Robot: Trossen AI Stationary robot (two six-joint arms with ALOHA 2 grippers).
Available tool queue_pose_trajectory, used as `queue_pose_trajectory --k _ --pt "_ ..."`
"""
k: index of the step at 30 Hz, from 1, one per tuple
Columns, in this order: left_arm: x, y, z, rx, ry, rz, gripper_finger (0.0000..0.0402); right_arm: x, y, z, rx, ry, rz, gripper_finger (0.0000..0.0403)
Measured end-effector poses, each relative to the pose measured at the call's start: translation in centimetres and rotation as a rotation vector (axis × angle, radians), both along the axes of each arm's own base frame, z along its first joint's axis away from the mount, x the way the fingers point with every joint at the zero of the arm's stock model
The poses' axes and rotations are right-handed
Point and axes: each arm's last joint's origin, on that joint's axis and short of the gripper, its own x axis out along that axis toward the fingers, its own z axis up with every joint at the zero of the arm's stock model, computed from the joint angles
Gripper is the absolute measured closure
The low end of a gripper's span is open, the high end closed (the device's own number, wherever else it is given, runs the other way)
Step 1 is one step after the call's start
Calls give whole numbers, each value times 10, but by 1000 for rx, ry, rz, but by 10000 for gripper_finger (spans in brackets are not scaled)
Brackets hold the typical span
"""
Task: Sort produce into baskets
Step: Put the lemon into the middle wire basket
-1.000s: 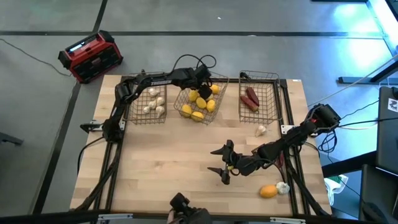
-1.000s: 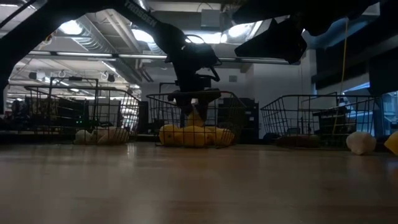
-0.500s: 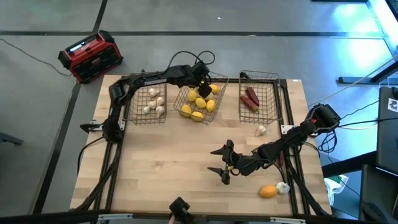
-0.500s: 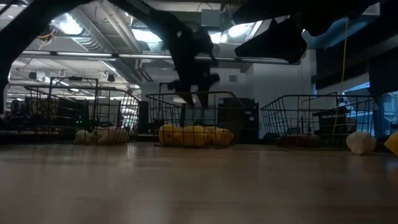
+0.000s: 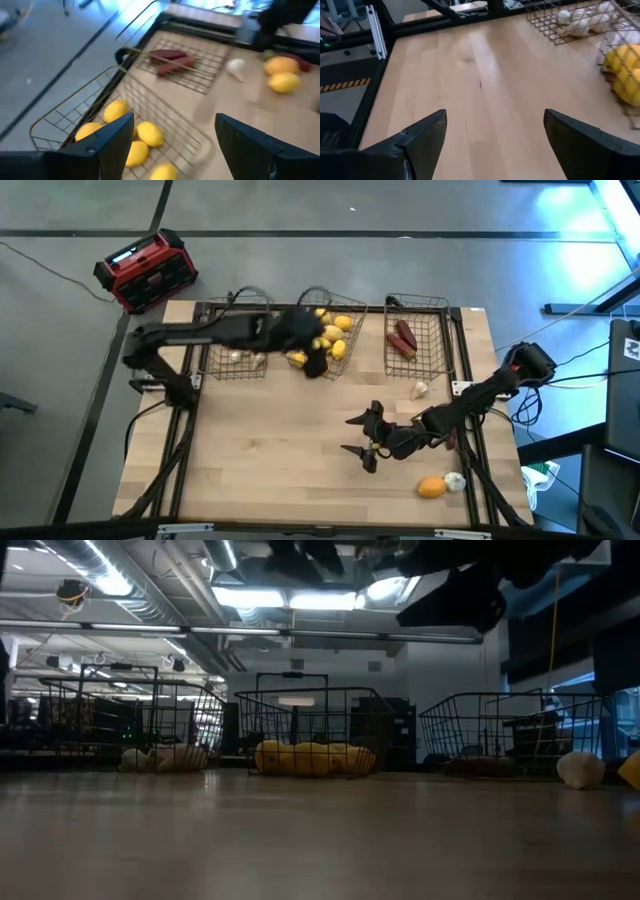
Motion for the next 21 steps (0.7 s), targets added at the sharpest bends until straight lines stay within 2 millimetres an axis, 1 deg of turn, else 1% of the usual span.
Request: queue_pose_trajectory --k 2,4,8,11,13,16,19,21 --pt "-11 -27 2 28 -13 -29 126 -7 -4 7 3 19 -5 72" --pt "-20 -54 -4 41 -18 -82 126 -15 -9 15 1 42 -3 72" --pt "-32 -101 -28 31 -40 -192 126 -34 -19 28 25 116 10 72" --pt "-38 -127 -53 18 -59 -258 126 -52 -28 33 63 221 26 72" --pt "-41 -142 -71 6 -72 -298 126 -65 -35 35 91 298 21 72" --pt "-44 -158 -94 -27 -133 -336 126 -85 -46 36 134 421 -37 72" --pt "-47 -166 -114 -75 -213 -340 126 -104 -56 36 210 549 -134 72" --pt "-51 -168 -125 -95 -244 -340 126 -115 -61 34 272 642 -210 72"
